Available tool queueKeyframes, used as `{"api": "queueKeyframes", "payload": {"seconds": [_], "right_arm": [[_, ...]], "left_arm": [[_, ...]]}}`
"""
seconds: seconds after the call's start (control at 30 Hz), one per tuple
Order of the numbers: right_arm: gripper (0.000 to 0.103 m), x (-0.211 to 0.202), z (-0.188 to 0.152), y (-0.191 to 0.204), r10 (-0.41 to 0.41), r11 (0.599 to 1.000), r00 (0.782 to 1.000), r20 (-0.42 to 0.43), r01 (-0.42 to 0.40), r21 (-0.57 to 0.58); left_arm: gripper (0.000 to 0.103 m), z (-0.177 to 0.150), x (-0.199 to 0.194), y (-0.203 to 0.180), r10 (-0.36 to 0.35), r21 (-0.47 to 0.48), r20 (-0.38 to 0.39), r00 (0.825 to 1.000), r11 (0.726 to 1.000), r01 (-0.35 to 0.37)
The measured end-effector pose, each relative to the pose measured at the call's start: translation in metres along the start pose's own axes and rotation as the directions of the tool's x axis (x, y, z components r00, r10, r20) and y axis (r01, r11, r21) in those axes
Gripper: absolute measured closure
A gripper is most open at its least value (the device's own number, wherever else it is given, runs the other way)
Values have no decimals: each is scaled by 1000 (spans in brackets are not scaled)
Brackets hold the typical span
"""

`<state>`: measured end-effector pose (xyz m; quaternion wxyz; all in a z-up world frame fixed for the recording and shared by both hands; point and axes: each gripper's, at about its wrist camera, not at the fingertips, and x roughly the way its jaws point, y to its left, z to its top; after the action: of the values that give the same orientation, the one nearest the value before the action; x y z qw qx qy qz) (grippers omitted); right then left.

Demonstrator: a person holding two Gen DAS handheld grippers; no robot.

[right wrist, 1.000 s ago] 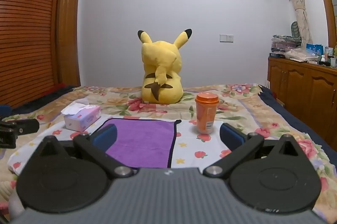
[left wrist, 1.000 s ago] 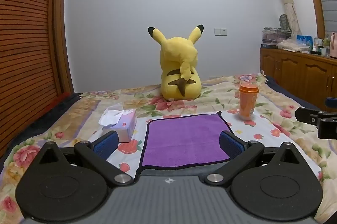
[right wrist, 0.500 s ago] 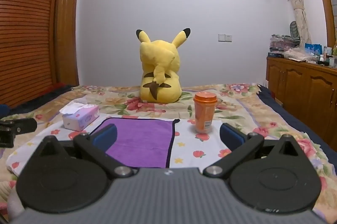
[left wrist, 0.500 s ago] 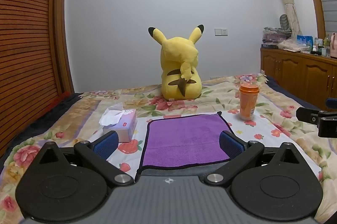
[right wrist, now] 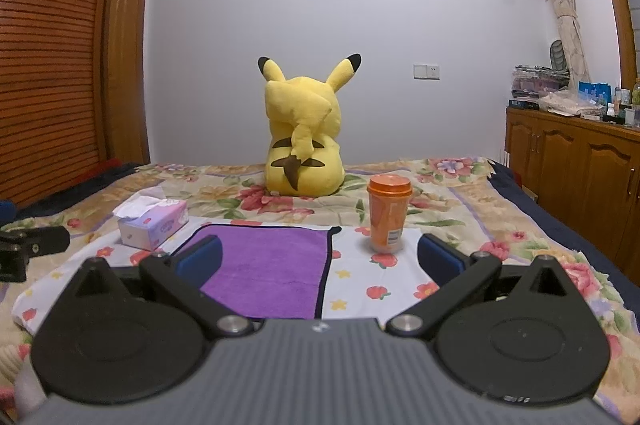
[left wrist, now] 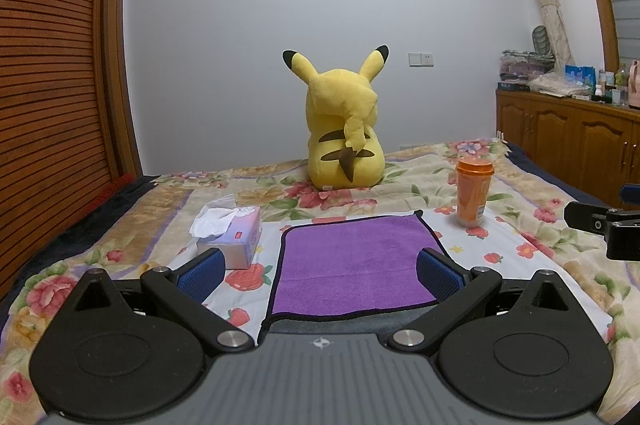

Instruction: Fold towel

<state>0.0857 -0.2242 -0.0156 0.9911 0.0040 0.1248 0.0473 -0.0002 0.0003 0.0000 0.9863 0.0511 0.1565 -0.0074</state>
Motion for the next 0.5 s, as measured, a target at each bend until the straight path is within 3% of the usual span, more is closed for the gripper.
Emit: {"api": "queueKeyframes", "payload": {"seconds": [0.5], "right_arm": [[0, 1, 0, 1, 1, 1000, 1000, -1, -1, 0]], "left_arm": [[0, 0, 0, 0, 0, 1, -1, 1000, 1000, 0]]}}
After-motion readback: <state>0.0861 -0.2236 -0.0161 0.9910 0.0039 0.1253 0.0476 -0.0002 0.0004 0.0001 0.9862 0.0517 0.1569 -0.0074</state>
